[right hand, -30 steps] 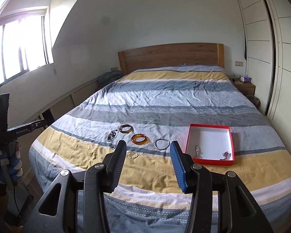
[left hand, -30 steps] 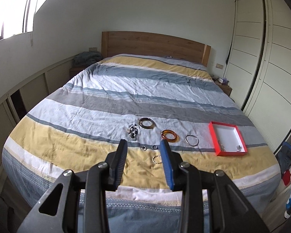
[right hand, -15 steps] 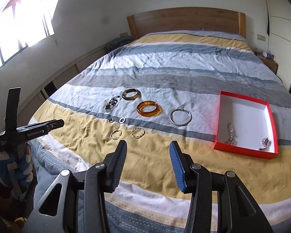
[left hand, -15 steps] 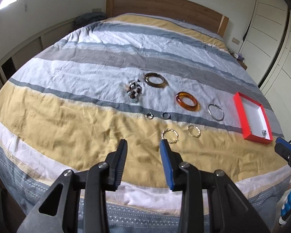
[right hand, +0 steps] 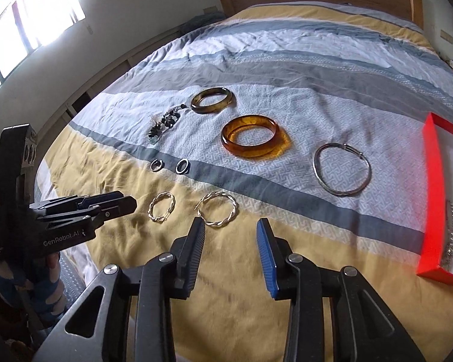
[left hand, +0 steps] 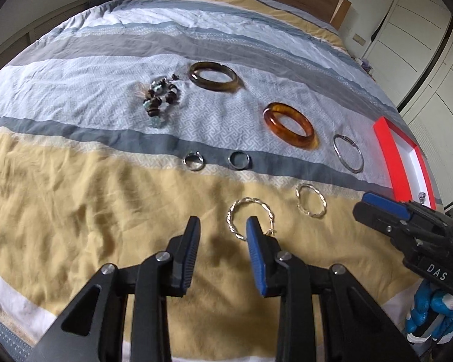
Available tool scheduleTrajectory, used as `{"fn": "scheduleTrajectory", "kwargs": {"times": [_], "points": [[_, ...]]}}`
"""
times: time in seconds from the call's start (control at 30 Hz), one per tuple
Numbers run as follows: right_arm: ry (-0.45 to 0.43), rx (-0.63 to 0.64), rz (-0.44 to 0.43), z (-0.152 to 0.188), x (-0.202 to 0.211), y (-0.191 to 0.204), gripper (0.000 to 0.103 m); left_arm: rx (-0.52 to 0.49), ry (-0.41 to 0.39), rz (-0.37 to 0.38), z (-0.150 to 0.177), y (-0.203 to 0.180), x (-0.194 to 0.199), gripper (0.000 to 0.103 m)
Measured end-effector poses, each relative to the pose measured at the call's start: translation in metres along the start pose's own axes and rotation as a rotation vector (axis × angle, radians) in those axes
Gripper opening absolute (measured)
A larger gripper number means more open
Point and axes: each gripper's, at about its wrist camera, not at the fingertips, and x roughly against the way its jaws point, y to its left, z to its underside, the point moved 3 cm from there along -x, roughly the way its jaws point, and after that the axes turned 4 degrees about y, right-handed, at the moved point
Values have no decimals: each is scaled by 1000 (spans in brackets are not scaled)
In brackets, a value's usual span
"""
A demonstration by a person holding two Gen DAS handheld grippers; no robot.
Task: Organize jewelry
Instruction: 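Grasp a twisted silver hoop earring with each tool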
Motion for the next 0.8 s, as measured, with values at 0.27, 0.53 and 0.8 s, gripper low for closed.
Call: {"fn": "scheduleTrajectory", "kwargs": {"times": [0.27,0.53,0.8], "points": [[62,25,-25,-8,-47,1,23,-13,42,7,-1,3,-32,22],[76,19,-8,-4,-70,-2,19,-8,62,33,-3,5,-47,20],[59,5,-13,-3,-76,-6,13,-31,36,15,-6,1,-52,15]]}}
